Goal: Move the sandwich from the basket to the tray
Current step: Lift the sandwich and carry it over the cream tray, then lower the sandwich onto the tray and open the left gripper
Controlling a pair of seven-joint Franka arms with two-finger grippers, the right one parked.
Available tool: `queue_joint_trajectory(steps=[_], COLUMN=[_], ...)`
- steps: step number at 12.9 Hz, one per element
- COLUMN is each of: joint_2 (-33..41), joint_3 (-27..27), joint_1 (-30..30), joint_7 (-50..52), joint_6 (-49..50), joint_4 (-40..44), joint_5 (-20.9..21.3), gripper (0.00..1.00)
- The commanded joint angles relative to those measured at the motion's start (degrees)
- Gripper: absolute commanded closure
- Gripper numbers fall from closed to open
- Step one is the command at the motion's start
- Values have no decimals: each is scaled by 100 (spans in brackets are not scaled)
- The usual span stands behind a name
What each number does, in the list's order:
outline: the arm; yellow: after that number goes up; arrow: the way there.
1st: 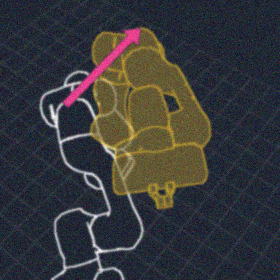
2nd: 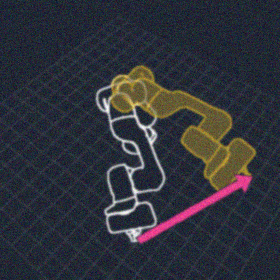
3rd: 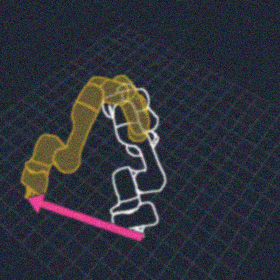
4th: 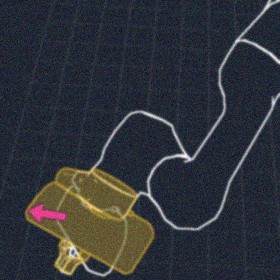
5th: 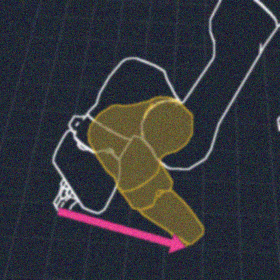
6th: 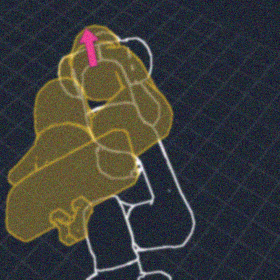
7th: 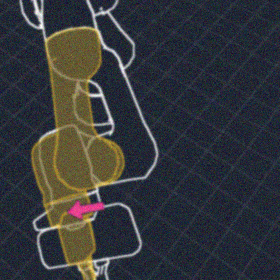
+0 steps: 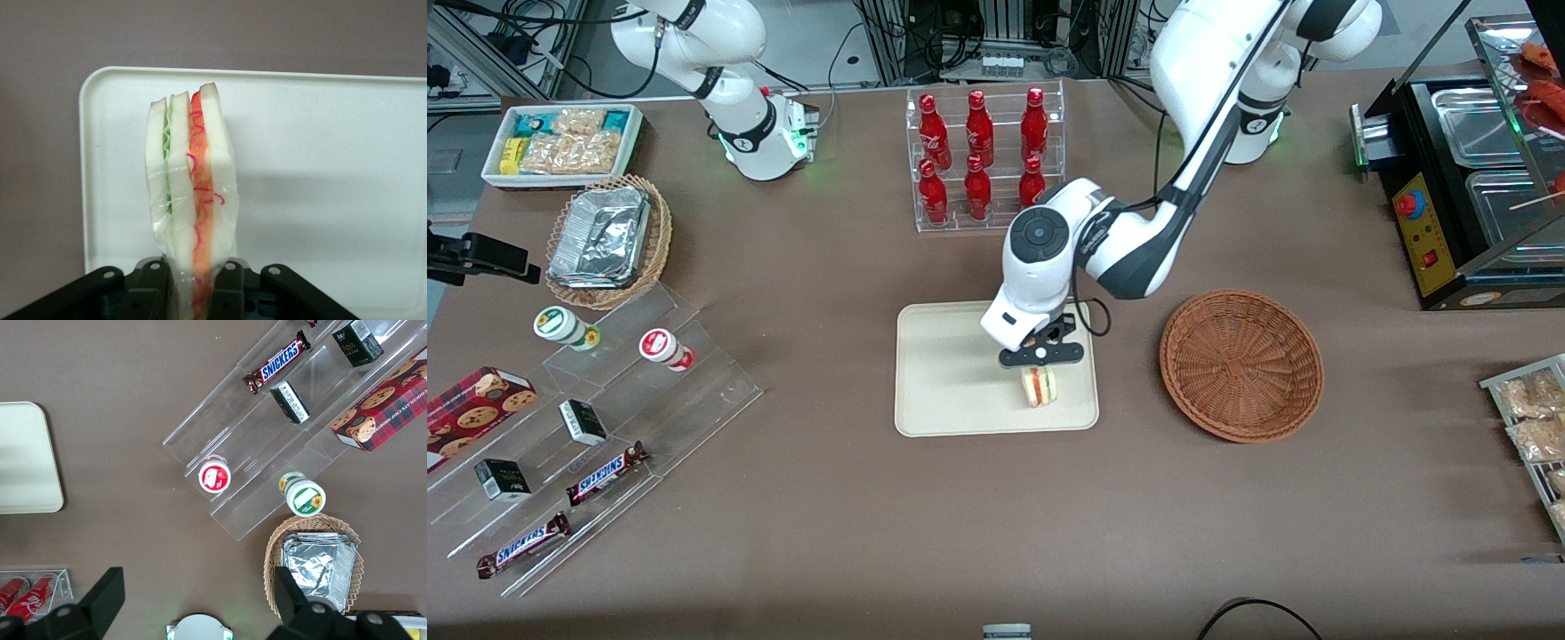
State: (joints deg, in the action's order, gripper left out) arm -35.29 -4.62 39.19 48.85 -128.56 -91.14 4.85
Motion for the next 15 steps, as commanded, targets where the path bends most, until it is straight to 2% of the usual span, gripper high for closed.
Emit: queue_joint_trajectory(steps=[1, 9, 10, 11, 12, 15], joint_2=[-328, -628, -637, -637, -637, -549], joint_3=[75, 67, 67, 67, 67, 67], joint_1=[316, 554, 554, 554, 554, 554], joint_7=[-15, -103, -112, -103, -103, -16], joint_6=[-301, -425, -425, -425, -425, -407], joint_4=[175, 157, 157, 166, 175, 193], joint_5=[191, 279, 279, 279, 279, 262], gripper=[100, 100, 97, 51, 1, 0])
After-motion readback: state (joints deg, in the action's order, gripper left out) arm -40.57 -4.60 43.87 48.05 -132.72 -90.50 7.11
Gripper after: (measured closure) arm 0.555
